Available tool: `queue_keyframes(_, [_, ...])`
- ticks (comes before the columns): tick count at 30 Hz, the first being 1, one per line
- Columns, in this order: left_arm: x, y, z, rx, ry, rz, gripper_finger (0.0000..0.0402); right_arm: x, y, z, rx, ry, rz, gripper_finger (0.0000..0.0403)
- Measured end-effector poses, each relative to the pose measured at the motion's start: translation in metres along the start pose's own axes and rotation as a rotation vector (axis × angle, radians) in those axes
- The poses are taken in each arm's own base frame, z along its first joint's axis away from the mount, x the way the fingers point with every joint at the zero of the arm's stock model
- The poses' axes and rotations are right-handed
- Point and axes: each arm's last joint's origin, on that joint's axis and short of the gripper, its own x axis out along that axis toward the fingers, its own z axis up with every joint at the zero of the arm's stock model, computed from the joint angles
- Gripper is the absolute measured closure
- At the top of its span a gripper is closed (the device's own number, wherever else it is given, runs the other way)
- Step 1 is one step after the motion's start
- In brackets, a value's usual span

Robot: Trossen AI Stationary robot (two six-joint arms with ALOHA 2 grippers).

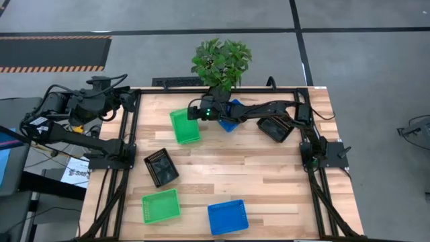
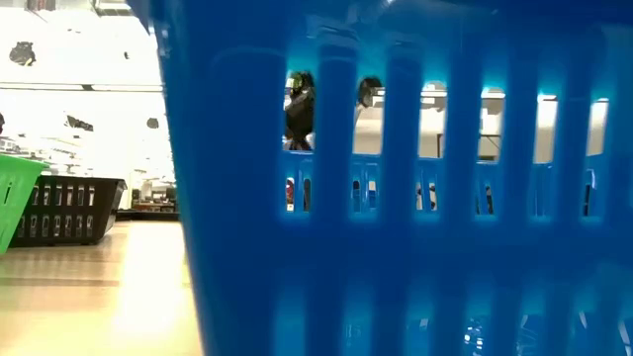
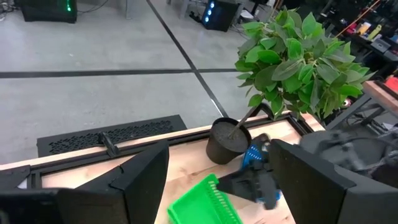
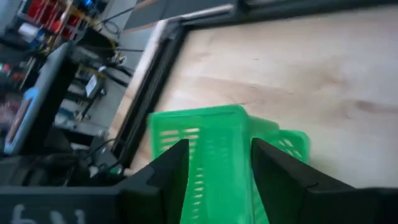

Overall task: Stack baskets by color
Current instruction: Stack the right green basket on the top left green basket

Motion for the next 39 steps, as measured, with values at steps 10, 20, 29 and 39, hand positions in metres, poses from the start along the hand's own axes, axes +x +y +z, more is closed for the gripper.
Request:
queue_keyframes(10, [0.0,0.0,0.0,0.021,0.002,0.003,0.0134,-0.037,0.032,-0.002,-0.372,-0.003,-0.019,0.0211])
queue_keyframes(20, [0.001,0.002,-0.002,0.029,0.011,0.022,0.0134,-0.037,0.023,0.002,-0.53,-0.036,-0.15,0.0242])
queue_keyframes(29, [0.001,0.001,-0.002,0.027,0.017,0.017,0.0134,-0.037,0.013,-0.01,-0.527,0.011,-0.186,0.0254])
queue_keyframes(39, [0.001,0.001,-0.002,0.0,0.015,0.017,0.0135,-0.036,-0.002,-0.035,-0.522,0.064,-0.19,0.0261])
